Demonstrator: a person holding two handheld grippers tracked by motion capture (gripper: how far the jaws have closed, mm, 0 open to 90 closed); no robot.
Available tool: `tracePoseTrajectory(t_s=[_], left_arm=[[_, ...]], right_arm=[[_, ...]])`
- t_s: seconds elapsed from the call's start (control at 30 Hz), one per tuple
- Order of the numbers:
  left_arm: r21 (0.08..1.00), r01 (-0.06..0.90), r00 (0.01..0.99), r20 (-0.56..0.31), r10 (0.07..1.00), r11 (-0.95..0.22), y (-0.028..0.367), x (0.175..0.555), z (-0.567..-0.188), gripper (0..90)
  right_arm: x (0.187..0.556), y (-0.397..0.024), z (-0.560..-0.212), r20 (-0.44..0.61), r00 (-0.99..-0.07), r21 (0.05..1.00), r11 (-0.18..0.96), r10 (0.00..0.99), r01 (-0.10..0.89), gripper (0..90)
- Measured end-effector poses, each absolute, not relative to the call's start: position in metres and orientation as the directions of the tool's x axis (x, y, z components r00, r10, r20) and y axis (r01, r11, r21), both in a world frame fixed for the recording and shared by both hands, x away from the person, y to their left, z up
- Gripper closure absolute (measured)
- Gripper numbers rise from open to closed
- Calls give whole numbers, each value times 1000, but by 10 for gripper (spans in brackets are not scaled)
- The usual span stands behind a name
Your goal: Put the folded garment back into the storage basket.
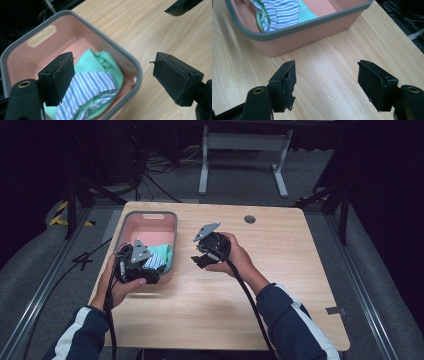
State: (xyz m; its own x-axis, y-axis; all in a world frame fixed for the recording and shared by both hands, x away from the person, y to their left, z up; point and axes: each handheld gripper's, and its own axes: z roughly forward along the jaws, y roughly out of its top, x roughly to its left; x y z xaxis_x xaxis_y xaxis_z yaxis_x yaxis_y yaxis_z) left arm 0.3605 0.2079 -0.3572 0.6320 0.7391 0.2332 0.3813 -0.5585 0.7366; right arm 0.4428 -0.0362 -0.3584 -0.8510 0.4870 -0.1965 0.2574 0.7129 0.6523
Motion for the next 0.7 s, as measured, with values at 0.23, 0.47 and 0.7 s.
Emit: tracePoseTrajectory(t_s=[0.23, 0.47, 0.7], left_arm=[[746, 350, 667, 227, 710, -567, 195, 349, -358, 172], [723, 335, 690, 249, 680, -604, 185, 345, -366, 186], [712, 324, 723, 238, 648, -623, 168, 338, -374, 174]], right_arm=[[437, -61, -358, -210, -838, 652, 711, 503, 263, 315], [432, -81, -359, -217, -833, 649, 713, 509, 267, 315], [423, -101, -365, -246, -804, 648, 709, 541, 278, 327]])
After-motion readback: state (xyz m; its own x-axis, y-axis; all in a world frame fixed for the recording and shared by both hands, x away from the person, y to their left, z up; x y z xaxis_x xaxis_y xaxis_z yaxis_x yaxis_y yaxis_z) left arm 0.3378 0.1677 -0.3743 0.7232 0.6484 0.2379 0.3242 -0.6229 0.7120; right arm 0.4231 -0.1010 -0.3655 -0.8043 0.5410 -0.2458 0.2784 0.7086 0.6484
